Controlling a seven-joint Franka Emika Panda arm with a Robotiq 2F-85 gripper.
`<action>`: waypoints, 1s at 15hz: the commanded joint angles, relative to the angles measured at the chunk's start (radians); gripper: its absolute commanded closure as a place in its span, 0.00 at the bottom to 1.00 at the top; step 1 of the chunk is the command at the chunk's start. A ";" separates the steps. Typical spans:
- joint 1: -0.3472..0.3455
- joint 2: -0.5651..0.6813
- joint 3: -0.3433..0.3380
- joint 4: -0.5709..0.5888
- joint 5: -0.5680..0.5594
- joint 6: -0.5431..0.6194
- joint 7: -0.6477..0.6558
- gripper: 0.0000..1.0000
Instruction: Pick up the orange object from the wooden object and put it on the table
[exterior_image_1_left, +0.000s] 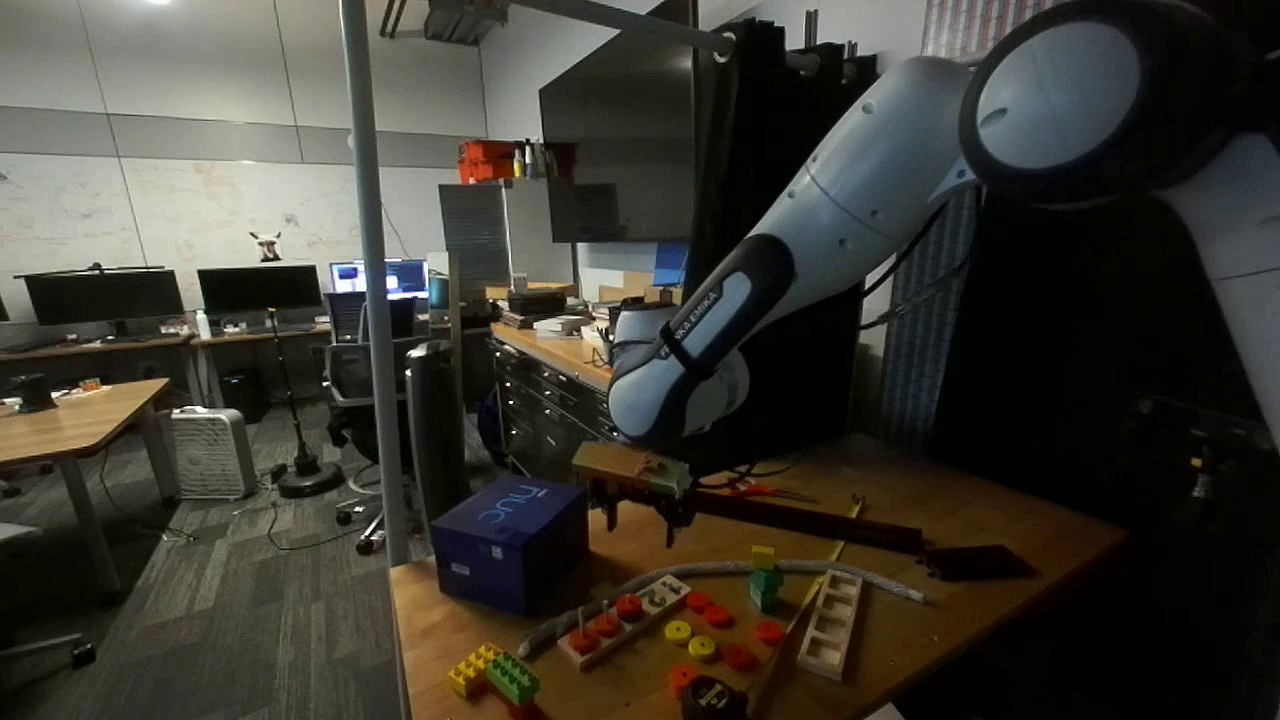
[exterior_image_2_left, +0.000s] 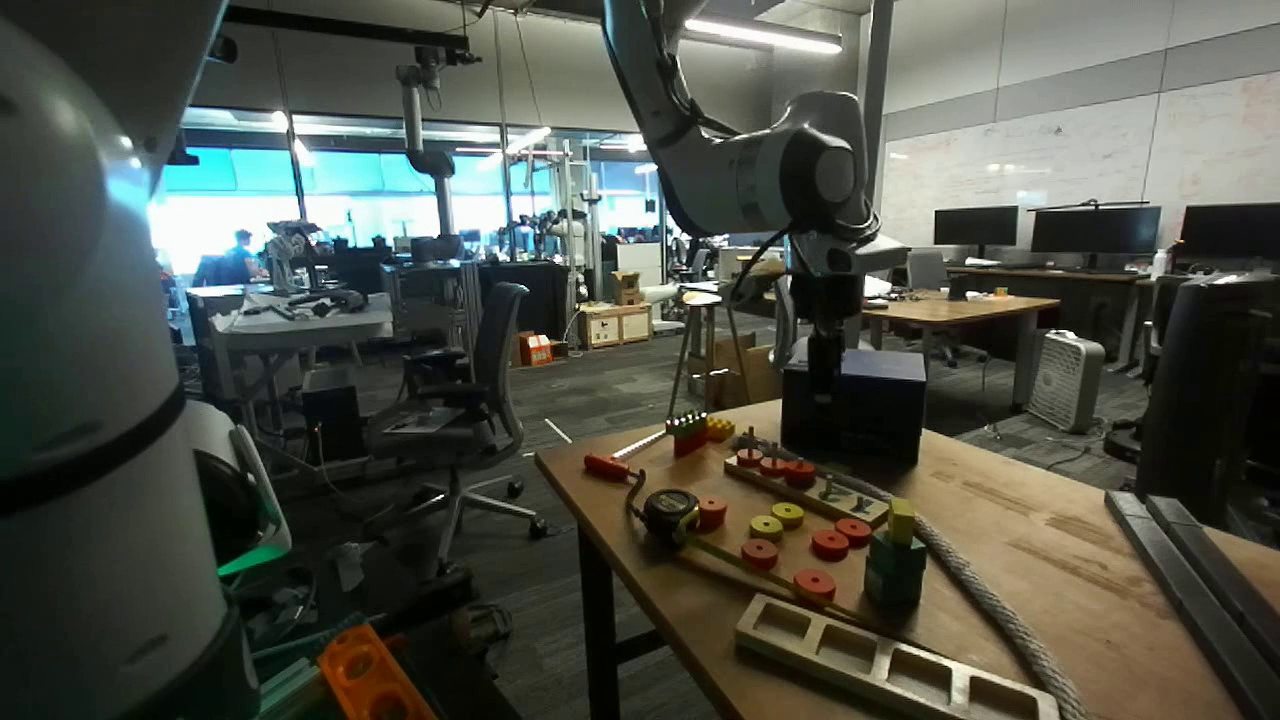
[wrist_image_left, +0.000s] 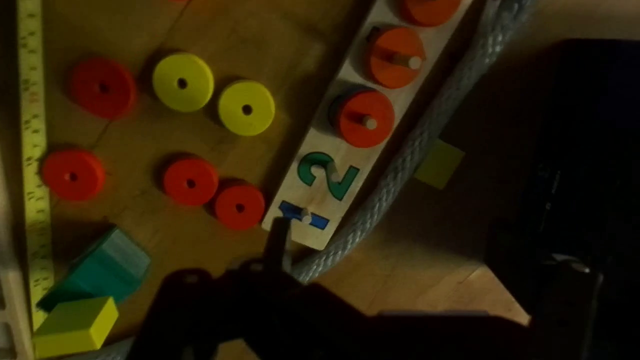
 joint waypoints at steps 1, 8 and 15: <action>0.038 0.087 -0.031 0.121 0.102 -0.012 0.124 0.00; 0.103 0.127 -0.100 0.136 0.117 0.042 0.427 0.00; 0.093 0.165 -0.116 0.109 0.121 0.037 0.556 0.00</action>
